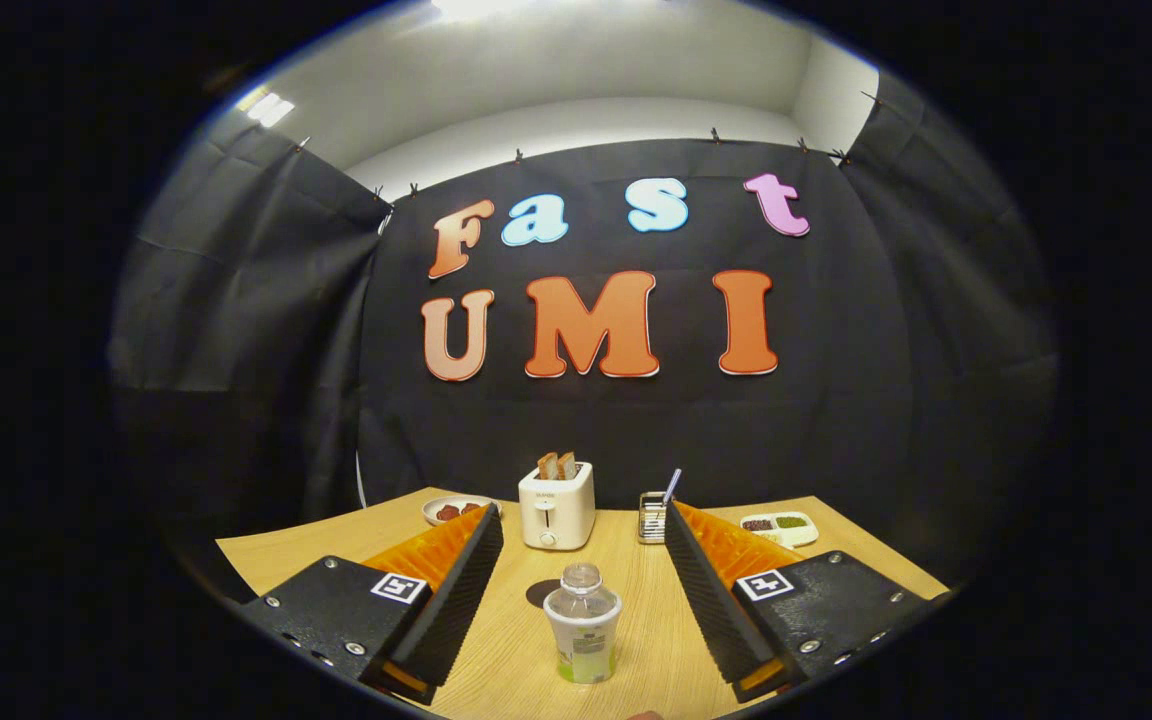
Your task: Take the bottle from table, then pour the juice into the cup, finally place the bottle on the coaster
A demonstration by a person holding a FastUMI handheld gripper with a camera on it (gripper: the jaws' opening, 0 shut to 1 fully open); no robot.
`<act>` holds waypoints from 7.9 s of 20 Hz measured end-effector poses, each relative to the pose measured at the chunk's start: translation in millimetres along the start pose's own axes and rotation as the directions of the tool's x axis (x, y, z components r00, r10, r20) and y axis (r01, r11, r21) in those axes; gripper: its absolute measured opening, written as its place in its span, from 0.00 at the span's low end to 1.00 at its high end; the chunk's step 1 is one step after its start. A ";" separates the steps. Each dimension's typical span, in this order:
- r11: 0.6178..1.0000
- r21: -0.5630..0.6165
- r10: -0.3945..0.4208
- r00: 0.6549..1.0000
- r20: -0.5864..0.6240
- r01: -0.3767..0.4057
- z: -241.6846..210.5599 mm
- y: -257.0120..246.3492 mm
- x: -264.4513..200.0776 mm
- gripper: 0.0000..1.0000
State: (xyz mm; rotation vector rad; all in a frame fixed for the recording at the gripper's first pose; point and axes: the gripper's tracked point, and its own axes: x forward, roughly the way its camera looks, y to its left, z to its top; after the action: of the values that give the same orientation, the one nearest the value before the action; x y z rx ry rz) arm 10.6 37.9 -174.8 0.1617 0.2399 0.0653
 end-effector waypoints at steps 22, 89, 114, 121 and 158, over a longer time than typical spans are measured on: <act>0.997 0.027 -0.066 0.954 -0.294 0.077 -162.9 11.4 45.9 0.81; -0.092 -0.994 -0.082 0.994 0.068 0.060 -137.5 96.8 87.7 0.56; -0.202 -0.974 -0.054 0.992 0.118 0.105 -123.6 97.2 92.3 0.57; -0.242 -0.963 -0.037 0.991 0.129 0.116 -115.5 97.8 90.9 0.56; -0.538 -0.806 0.171 0.969 0.181 0.245 -61.7 127.0 104.9 0.56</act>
State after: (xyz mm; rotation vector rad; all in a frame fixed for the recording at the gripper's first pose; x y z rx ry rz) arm 91.6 181.1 -237.0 -1.9672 -0.2067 0.1678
